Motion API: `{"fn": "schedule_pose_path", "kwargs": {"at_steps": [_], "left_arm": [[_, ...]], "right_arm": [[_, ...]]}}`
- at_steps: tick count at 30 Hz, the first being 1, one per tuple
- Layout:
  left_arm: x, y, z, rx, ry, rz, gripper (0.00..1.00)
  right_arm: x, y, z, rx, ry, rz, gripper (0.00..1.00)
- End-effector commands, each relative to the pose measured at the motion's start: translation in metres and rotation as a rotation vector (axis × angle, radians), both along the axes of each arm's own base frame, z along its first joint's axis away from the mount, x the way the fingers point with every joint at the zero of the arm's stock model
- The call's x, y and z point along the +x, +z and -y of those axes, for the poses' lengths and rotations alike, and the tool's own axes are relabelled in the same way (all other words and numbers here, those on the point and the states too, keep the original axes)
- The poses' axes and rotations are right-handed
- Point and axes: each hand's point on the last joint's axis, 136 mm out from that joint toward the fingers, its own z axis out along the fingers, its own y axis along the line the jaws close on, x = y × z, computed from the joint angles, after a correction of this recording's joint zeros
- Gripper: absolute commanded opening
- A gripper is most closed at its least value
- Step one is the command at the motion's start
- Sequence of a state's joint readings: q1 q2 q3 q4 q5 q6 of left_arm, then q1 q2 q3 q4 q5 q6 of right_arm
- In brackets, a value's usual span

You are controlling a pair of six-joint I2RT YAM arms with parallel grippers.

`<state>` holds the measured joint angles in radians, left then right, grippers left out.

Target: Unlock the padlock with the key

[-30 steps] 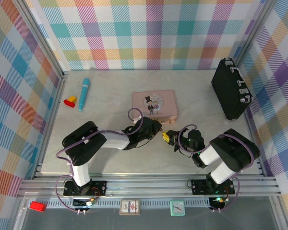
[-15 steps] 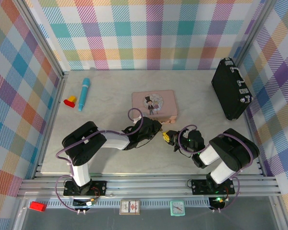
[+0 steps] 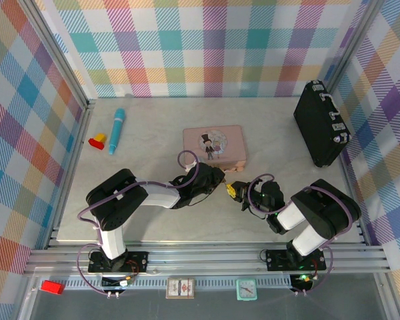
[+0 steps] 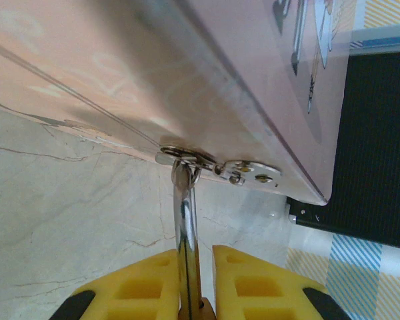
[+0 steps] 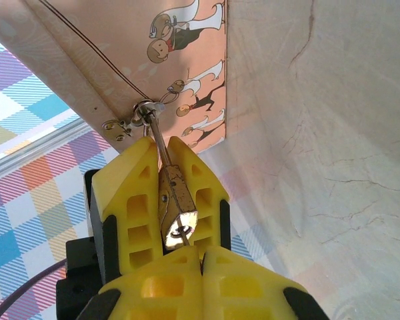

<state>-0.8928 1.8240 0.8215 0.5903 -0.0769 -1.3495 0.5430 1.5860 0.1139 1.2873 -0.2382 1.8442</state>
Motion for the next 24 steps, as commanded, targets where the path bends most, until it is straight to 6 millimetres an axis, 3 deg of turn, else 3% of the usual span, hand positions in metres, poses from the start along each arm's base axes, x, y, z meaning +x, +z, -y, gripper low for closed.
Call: {"fn": "schedule_pose_path", "kwargs": {"at_steps": [1,24], "left_arm": [[-0.0061,0.0501,0.0272,-0.164,-0.062,0.062,0.00],[-0.0040,0.0483,0.0303,-0.165,-0.062,0.059,0.00]], "right_arm": [[0.0067,0.0054,0.0045,-0.002,-0.042,0.030,0.00],[-0.0011,0.0130,0.0072,-0.059,-0.027,0.042,0.00]]}}
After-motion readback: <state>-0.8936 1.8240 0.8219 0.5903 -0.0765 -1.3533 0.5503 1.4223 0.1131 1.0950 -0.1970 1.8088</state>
